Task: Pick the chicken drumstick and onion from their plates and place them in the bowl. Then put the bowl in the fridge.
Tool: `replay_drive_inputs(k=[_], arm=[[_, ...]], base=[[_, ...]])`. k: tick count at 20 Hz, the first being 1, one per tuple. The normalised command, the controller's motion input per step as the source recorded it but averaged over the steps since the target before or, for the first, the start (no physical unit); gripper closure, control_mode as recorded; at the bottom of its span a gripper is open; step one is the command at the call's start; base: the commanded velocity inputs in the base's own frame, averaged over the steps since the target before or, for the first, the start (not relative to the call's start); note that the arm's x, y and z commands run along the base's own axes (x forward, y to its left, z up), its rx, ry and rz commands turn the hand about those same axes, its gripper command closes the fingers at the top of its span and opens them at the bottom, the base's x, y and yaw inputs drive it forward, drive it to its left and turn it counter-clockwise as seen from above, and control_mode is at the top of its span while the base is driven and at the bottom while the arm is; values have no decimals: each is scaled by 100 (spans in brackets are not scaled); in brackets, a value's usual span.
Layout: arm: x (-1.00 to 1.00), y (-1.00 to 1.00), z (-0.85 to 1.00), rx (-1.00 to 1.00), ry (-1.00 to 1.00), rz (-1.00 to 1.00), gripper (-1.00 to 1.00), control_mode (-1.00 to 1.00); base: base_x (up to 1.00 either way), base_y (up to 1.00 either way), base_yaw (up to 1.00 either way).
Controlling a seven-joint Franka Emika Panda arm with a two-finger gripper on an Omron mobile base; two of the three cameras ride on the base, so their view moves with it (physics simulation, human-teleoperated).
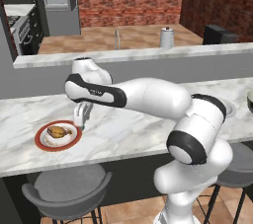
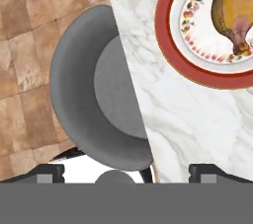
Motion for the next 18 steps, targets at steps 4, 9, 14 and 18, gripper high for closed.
replay_drive_inputs(k=[4,9,14,18], arm=[[21,36,-25,0,-10,0,-100,-100],[30,36,-20,0,-3,0,-100,-100],[33,23,-18,0,0,0,-100,-100],[27,16,-21,0,0,0,-100,-100]], base=[[0,0,0],[0,0,0],[0,0,0],[0,0,0]])
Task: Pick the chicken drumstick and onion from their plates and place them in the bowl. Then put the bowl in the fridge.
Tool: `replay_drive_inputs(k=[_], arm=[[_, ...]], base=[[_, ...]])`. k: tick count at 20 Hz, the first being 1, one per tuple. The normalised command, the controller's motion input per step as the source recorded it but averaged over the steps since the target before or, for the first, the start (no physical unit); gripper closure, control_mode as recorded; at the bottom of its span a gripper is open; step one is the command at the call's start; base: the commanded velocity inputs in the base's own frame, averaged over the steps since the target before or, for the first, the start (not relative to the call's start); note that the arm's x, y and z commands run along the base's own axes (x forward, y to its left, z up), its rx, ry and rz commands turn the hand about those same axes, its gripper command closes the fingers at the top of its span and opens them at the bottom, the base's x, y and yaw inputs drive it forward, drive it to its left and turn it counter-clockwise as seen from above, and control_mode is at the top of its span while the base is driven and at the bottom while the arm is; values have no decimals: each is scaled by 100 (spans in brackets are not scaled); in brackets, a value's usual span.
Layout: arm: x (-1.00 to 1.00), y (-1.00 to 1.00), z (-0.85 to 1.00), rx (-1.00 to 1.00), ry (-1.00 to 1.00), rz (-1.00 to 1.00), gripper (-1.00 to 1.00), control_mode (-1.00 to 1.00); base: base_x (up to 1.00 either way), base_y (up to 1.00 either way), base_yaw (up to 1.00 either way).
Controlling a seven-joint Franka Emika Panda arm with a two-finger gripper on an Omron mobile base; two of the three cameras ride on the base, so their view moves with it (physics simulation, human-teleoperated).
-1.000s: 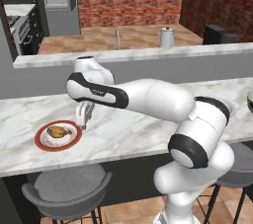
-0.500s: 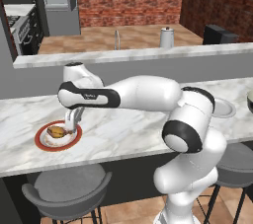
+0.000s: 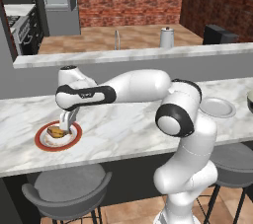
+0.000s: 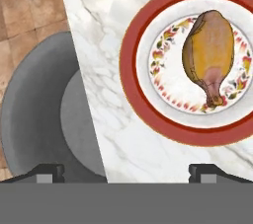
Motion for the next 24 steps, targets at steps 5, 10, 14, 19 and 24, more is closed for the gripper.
replay_drive_inputs(k=[5,10,14,19,24], arm=[[28,27,-22,-1,0,-1,-100,-100],[28,25,-21,-4,0,-4,-100,-100],[28,16,-20,-2,0,-6,-100,-100],[24,17,-18,-5,0,-6,-100,-100],[27,11,-14,-7,0,-5,-100,-100]], base=[[0,0,0],[0,0,0],[0,0,0],[0,0,0],[0,0,0]])
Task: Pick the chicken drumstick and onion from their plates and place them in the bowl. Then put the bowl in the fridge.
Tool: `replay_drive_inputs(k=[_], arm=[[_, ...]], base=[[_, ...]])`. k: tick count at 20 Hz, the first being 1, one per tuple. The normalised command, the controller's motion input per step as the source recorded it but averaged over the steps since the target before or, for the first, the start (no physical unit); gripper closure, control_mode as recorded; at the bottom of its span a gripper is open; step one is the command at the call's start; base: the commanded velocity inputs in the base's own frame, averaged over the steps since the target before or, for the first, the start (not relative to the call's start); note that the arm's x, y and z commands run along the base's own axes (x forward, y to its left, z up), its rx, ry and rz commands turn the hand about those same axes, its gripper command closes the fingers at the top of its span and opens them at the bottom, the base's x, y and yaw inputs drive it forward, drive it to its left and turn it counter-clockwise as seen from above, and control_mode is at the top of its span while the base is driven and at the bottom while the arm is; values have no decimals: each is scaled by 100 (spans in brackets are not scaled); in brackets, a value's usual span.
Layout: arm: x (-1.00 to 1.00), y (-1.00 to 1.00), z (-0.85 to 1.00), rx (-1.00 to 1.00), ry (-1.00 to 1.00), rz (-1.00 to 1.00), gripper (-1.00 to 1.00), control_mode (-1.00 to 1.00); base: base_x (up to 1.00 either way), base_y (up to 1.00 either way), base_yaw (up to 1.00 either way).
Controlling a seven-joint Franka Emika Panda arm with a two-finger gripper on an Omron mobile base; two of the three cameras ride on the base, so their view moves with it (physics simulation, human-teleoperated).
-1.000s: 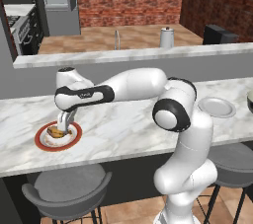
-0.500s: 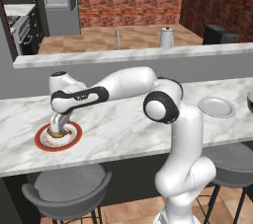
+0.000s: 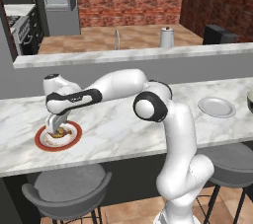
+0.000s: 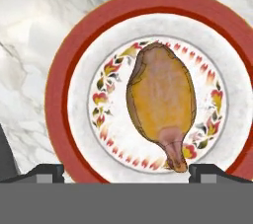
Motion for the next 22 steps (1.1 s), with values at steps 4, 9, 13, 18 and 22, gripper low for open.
replay_drive_inputs(k=[4,9,13,18,22], arm=[[29,7,-18,-8,0,-3,-100,-100],[31,4,-20,-7,0,-1,-100,-100],[20,6,-24,-4,4,0,-100,-100],[15,5,-21,-1,4,0,-100,-100],[2,6,-19,0,6,0,-100,-100]], base=[[0,0,0],[0,0,0],[0,0,0],[0,0,0],[0,0,0]])
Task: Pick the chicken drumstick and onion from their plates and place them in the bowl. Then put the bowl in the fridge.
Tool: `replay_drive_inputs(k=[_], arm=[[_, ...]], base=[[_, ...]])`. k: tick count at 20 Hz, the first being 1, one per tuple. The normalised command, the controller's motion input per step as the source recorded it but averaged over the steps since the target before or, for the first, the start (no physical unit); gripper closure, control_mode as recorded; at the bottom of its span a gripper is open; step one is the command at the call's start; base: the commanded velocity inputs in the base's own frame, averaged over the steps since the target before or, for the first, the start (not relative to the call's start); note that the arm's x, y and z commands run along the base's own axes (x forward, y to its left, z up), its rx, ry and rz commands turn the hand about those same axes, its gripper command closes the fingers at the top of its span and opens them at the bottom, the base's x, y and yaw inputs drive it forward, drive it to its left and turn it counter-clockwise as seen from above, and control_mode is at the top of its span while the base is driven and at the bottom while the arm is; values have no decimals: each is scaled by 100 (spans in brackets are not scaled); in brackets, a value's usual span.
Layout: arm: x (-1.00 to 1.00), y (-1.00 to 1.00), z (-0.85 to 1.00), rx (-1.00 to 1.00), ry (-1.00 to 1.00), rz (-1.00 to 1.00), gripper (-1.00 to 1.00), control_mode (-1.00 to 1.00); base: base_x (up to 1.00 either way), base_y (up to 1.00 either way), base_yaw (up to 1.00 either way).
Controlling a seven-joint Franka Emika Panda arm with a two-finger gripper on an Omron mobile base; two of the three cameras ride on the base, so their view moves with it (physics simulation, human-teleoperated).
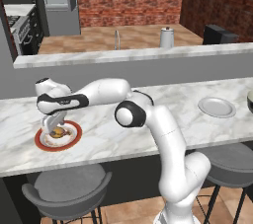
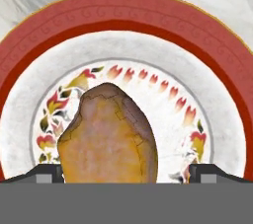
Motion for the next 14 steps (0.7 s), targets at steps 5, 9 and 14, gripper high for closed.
replay_drive_inputs(k=[5,9,14], arm=[[0,4,-16,0,5,0,-100,-100],[-3,1,-20,0,7,0,-100,-100],[-12,0,-20,0,4,0,-100,-100]], base=[[0,0,0],[0,0,0],[0,0,0]])
